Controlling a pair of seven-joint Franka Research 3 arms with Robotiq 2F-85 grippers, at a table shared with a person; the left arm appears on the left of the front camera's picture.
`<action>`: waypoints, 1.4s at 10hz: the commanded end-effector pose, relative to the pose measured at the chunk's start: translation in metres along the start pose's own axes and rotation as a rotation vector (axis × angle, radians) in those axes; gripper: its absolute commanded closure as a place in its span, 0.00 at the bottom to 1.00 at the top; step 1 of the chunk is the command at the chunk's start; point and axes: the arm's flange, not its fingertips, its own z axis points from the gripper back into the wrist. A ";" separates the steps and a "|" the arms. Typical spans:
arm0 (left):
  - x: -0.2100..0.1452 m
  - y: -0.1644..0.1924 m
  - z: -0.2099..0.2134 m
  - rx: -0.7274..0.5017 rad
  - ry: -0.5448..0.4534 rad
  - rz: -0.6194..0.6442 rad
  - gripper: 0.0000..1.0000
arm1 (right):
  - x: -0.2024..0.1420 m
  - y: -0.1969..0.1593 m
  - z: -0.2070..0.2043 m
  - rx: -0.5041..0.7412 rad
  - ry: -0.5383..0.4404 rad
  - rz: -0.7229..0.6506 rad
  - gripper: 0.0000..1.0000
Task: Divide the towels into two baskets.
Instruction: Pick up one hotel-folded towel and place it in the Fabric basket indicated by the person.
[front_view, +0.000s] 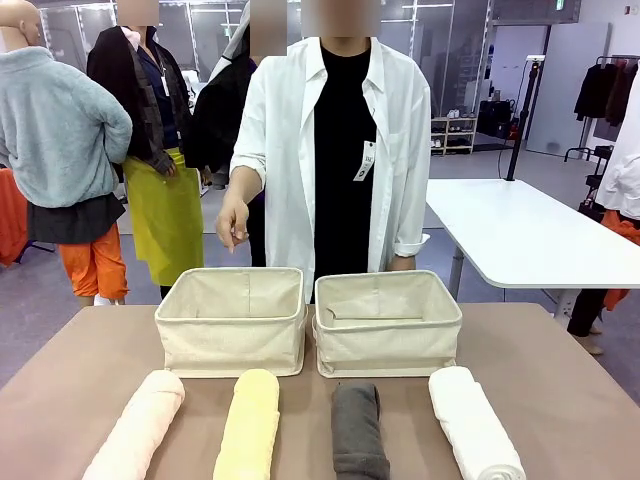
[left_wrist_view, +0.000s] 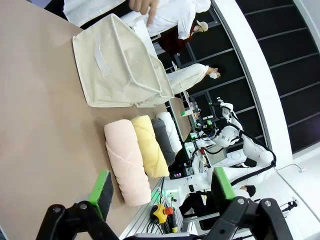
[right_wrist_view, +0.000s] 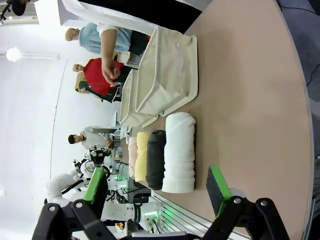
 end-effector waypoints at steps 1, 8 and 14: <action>-0.001 -0.002 0.003 -0.005 -0.005 -0.003 0.00 | -0.001 0.002 0.000 0.004 0.001 0.005 0.00; 0.033 -0.068 -0.089 0.275 0.327 -0.119 0.00 | -0.001 0.002 0.000 0.004 0.001 0.005 0.00; -0.010 -0.112 -0.236 0.621 0.680 -0.282 0.00 | -0.001 0.002 0.000 0.004 0.001 0.005 0.00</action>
